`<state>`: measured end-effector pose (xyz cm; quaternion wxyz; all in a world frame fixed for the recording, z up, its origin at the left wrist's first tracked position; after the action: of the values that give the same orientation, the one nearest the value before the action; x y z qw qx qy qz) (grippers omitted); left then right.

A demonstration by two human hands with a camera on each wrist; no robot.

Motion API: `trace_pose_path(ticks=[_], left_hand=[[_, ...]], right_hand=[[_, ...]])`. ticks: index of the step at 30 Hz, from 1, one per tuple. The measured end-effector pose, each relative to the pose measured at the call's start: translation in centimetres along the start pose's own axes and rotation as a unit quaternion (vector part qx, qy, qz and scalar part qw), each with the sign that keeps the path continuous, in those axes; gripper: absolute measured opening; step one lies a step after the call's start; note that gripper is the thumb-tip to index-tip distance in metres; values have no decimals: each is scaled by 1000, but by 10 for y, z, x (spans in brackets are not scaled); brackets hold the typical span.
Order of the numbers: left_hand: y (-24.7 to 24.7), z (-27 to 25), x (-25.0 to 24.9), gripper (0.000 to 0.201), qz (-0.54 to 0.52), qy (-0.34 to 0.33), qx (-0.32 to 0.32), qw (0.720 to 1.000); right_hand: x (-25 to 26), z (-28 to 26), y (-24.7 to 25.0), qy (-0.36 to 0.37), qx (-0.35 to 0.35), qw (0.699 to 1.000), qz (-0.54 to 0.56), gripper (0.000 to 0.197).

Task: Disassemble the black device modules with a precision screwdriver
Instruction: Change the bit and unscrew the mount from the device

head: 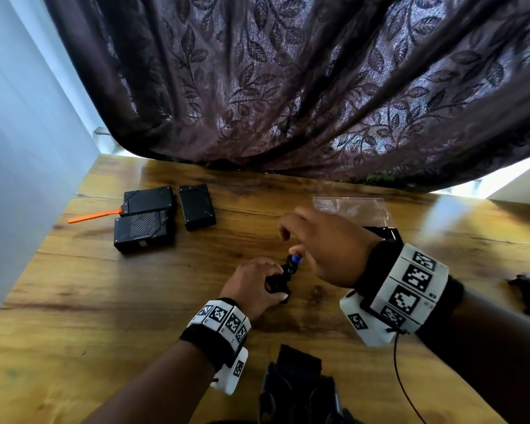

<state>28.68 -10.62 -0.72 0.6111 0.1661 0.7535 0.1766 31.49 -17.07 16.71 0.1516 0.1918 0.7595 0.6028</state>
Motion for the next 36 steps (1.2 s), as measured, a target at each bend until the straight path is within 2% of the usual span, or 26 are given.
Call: trace_pose_path(ticks=[3,7,11,13,18,21,27,29,32,34,36], left_hand=[[0,1,1,50,-11,-1,-1,1000],[2,-1,-2,47,-22,-6,-7,1000],[5,-2,-5,47,-28,-14,-12,999],[5,-3,-4,47,-33,-13,-13,999],[4,-3,-3,47,-40,-5,-13,999],[4,-3,-5,46,-42,-10,-15,999],[5,-3,-3,45,-36,-13,-15,999],[5,-2,-3,45,-35,-16,-17,999],[5,-1,-1,44,-30,-14,-17,999],[5,-1,0,44,-36,-10,-17,999],[4,-1,1,44,-39,-4,-17,999]], right_hand=[[-2,1,4,-22,-17,998,-55,14],[-3,0,1,-34,-2,992,-124,25],[2,-2,0,4,1,998,-69,44],[4,-1,-3,12,15,999,-45,47],[-1,2,-3,-20,20,999,-33,33],[-6,5,0,-44,21,995,-81,14],[-10,7,0,-59,35,988,-140,26],[-5,4,-2,-41,33,992,-111,27],[1,1,-2,-7,41,998,-44,41],[-2,1,-1,-14,47,998,-26,40],[-7,2,0,-27,37,998,-40,29]])
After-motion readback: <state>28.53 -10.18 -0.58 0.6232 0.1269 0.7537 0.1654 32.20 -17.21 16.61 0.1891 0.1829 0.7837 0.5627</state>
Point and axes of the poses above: each hand's wrist, its own z-axis towards the middle knuckle, its own y-axis out of the back of the hand, x = y × z, the point moved 10 cm from there along z, towards the middle knuckle, and after that the axes turned 15 degrees about -z, right-handed, at the moved point
